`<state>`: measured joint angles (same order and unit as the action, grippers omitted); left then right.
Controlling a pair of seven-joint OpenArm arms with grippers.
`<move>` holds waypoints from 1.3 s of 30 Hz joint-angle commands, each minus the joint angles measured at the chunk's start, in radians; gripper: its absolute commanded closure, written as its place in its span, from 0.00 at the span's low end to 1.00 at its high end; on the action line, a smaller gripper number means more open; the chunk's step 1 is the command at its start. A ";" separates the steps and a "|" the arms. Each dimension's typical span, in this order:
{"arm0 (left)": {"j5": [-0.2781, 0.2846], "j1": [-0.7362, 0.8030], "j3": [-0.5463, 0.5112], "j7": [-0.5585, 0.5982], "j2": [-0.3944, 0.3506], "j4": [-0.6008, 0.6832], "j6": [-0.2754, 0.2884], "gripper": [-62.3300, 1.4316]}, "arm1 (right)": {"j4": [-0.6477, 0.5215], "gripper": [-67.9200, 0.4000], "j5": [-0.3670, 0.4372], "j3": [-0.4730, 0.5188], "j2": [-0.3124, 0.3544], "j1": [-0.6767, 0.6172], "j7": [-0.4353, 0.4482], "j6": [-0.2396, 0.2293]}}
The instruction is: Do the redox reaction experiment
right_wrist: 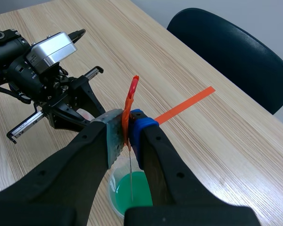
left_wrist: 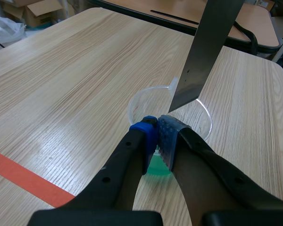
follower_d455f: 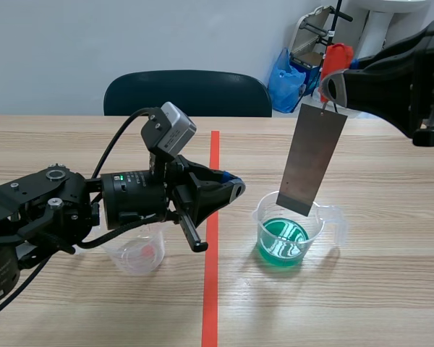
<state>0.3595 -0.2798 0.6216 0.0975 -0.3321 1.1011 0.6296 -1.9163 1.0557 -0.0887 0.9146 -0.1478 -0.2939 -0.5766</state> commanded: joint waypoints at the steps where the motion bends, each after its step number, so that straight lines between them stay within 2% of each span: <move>1: 0.011 -0.009 -0.005 0.013 0.016 0.028 0.003 0.94 | -0.018 0.99 0.011 0.018 0.013 0.010 0.019 0.003; 5: 0.010 -0.008 -0.005 0.010 0.015 0.028 0.003 0.94 | -0.018 0.99 0.011 0.018 0.013 0.010 0.019 0.003; 8: 0.011 -0.008 -0.005 0.011 -0.015 0.029 0.002 0.94 | -0.018 0.99 0.011 0.018 0.013 0.010 0.019 0.003; 12: 0.030 0.023 -0.035 0.027 -0.114 0.043 0.002 0.94 | -0.018 0.99 0.011 0.018 0.013 0.010 0.019 0.003; 14: 0.031 0.068 -0.078 0.079 -0.188 0.067 0.002 0.94 | -0.018 0.99 0.011 0.018 0.013 0.010 0.019 0.003; 16: 0.043 0.133 -0.140 0.125 -0.273 0.098 0.002 0.94 | -0.018 0.99 0.011 0.018 0.013 0.010 0.019 0.003; 21: 0.121 0.397 -0.349 0.261 -0.480 0.150 0.002 0.94 | -0.018 0.99 0.011 0.018 0.013 0.010 0.018 0.003; 23: 0.124 0.537 -0.447 0.340 -0.537 0.150 0.002 0.94 | -0.018 0.99 0.011 0.018 0.013 0.010 0.018 0.003; 26: 0.121 0.772 -0.600 0.453 -0.579 0.149 0.002 0.94 | -0.018 0.99 0.011 0.018 0.013 0.010 0.018 0.003; 29: 0.086 1.013 -0.746 0.596 -0.575 0.149 -0.014 0.94 | -0.018 0.99 0.011 0.018 0.013 0.010 0.018 0.003; 32: 0.016 1.224 -0.872 0.752 -0.531 0.147 -0.055 0.94 | -0.018 0.99 0.011 0.018 0.013 0.010 0.018 0.003; 36: -0.124 1.424 -1.007 0.906 -0.432 0.134 -0.124 0.93 | -0.018 0.99 0.010 0.018 0.013 0.010 0.018 0.003; 39: -0.253 1.516 -1.068 0.977 -0.364 0.126 -0.178 0.93 | -0.018 0.99 0.010 0.018 0.013 0.010 0.018 0.003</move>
<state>0.1112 1.2564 -0.4561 1.0580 -0.7090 1.2182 0.4599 -1.9163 1.0557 -0.0887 0.9146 -0.1478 -0.2939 -0.5766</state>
